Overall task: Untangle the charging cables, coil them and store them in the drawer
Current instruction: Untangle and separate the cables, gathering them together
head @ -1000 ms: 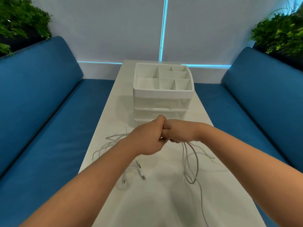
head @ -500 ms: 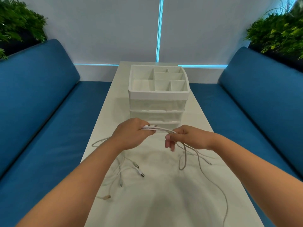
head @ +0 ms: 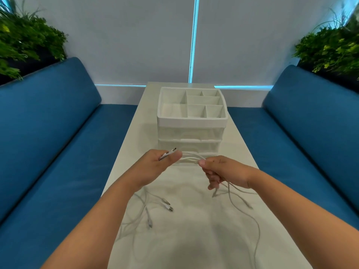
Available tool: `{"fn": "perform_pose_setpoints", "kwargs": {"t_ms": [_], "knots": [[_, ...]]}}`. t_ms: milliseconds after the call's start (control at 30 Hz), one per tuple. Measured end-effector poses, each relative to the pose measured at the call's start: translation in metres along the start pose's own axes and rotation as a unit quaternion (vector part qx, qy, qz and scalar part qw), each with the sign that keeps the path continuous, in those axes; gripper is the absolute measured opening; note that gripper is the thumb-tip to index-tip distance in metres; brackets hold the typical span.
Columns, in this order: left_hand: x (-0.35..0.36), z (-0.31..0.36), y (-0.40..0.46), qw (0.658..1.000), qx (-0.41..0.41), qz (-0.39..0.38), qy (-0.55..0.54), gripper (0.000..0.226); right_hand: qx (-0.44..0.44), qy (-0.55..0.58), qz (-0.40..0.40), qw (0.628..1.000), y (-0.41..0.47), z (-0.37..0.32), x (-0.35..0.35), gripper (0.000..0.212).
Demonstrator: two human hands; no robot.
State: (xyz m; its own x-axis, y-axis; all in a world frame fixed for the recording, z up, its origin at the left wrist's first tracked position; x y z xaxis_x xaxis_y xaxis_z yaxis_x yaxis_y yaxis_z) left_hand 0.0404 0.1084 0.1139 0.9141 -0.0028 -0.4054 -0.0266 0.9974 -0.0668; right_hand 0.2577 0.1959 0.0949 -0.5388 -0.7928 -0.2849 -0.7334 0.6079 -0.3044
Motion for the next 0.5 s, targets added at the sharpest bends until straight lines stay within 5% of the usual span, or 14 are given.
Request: {"fn": "perform_pose_setpoints", "kwargs": {"t_ms": [200, 400, 500], "knots": [[-0.006, 0.004, 0.001, 0.997, -0.060, 0.041, -0.025, 0.057, 0.009, 0.064, -0.026, 0.998, -0.003, -0.008, -0.007, 0.051], [-0.008, 0.004, 0.000, 0.996, -0.046, 0.069, 0.013, 0.055, 0.027, -0.074, -0.059, 0.995, -0.011, -0.013, -0.013, 0.037], [-0.006, 0.010, 0.001, 0.994, -0.043, 0.098, 0.014, 0.055, 0.034, -0.124, -0.041, 0.991, -0.009, -0.013, -0.010, 0.045]]}}
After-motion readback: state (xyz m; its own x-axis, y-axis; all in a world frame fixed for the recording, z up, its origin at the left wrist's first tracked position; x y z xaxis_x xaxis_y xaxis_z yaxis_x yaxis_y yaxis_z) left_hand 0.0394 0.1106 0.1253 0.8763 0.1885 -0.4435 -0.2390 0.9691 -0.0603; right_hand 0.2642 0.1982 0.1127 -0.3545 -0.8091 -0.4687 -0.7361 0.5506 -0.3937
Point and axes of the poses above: each hand's wrist, its own y-axis towards the middle knuckle, its own x-axis out of the palm, z = x × y, the point moved 1 cm from there along y, towards the middle knuckle
